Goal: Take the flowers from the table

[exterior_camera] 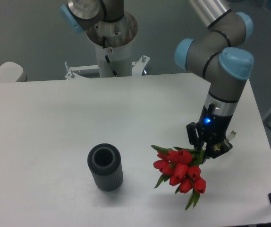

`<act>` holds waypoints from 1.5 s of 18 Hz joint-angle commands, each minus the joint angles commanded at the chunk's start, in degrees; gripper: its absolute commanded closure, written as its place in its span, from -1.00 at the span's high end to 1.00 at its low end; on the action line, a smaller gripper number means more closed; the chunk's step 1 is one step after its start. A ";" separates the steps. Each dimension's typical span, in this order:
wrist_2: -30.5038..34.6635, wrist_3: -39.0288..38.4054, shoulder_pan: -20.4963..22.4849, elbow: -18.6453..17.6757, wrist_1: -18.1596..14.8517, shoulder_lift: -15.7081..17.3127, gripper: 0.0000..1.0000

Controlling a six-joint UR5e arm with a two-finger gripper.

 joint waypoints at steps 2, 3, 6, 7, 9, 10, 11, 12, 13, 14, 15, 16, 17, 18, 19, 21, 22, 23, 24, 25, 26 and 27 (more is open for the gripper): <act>-4.49 -2.31 1.14 0.97 0.09 -0.44 -0.61; -6.34 -2.66 1.67 1.41 0.09 -0.62 -0.61; -9.78 -7.83 1.85 2.29 0.70 -1.23 -0.61; -10.40 -9.07 2.02 2.82 0.79 -1.41 -0.61; -10.93 -10.48 2.03 3.43 0.70 -1.67 -0.61; -11.02 -11.36 2.03 3.52 0.79 -1.76 -0.61; -11.71 -12.06 2.11 3.52 0.79 -1.76 -0.61; -12.68 -12.68 2.11 3.52 0.79 -1.76 -0.61; -13.47 -13.47 2.20 3.52 0.79 -1.76 -0.61; -13.83 -14.43 2.20 3.61 0.79 -1.76 -0.61; -13.83 -14.88 2.20 4.05 0.79 -1.85 -0.61; -13.83 -14.88 2.20 4.22 0.79 -2.02 -0.61; -13.92 -14.79 2.20 4.23 0.79 -2.11 -0.61; -13.83 -14.62 2.20 4.14 0.88 -2.20 -0.61; -13.83 -14.79 2.29 4.40 0.88 -2.20 -0.61; -13.83 -14.79 2.20 4.49 0.88 -2.20 -0.61; -13.83 -14.79 2.20 4.49 0.79 -2.20 -0.61; -13.92 -14.88 2.20 4.49 0.79 -2.29 -0.61; -14.09 -14.79 2.20 4.40 0.79 -2.29 -0.61; -14.61 -14.71 2.38 4.32 0.88 -2.29 -0.61; -15.93 -14.79 2.90 4.23 0.88 -2.37 -0.61; -16.90 -14.79 3.34 4.23 0.88 -2.37 -0.61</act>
